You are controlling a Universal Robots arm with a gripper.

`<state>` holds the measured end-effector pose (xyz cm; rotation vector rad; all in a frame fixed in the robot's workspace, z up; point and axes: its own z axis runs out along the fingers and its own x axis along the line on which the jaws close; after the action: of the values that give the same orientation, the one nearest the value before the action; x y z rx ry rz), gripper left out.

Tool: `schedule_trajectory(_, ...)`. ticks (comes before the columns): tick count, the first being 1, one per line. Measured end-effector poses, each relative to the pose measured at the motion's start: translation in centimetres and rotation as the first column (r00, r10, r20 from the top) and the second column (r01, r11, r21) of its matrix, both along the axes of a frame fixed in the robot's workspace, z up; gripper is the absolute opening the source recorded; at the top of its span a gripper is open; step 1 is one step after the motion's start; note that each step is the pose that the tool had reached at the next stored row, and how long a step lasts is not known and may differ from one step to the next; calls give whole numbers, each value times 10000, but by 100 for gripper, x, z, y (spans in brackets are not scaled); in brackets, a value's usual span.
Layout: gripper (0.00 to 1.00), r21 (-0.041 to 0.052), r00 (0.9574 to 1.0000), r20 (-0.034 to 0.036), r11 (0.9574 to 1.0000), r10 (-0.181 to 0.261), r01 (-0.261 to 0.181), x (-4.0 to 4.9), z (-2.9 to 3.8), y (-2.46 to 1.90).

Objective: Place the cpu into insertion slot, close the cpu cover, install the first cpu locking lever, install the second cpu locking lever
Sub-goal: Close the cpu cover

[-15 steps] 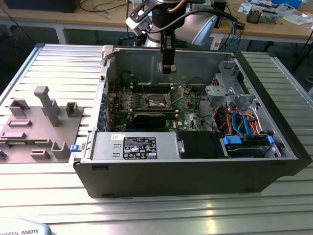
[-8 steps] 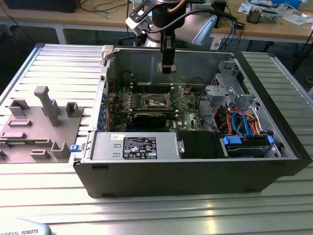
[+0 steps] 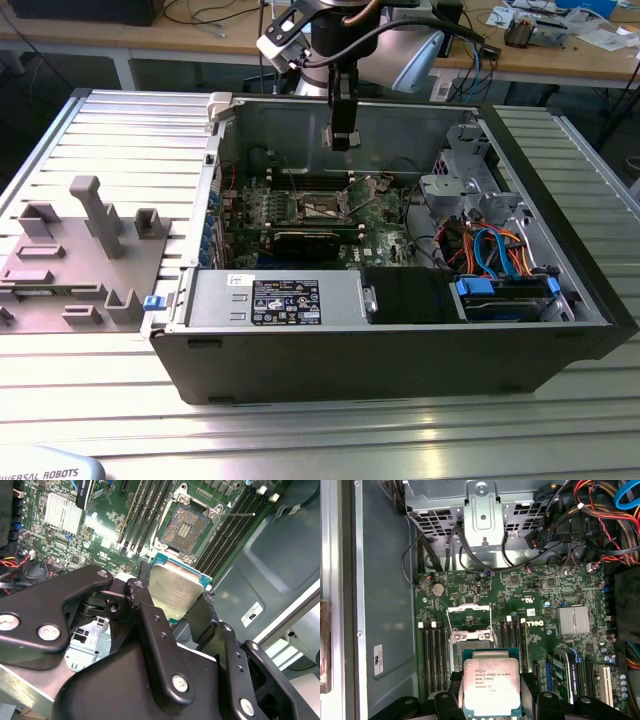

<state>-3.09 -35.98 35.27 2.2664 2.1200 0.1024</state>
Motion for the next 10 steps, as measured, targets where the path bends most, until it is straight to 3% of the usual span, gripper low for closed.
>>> schedule_trajectory(10,54,0,10000,0,10000,-79,79,0,0,0)
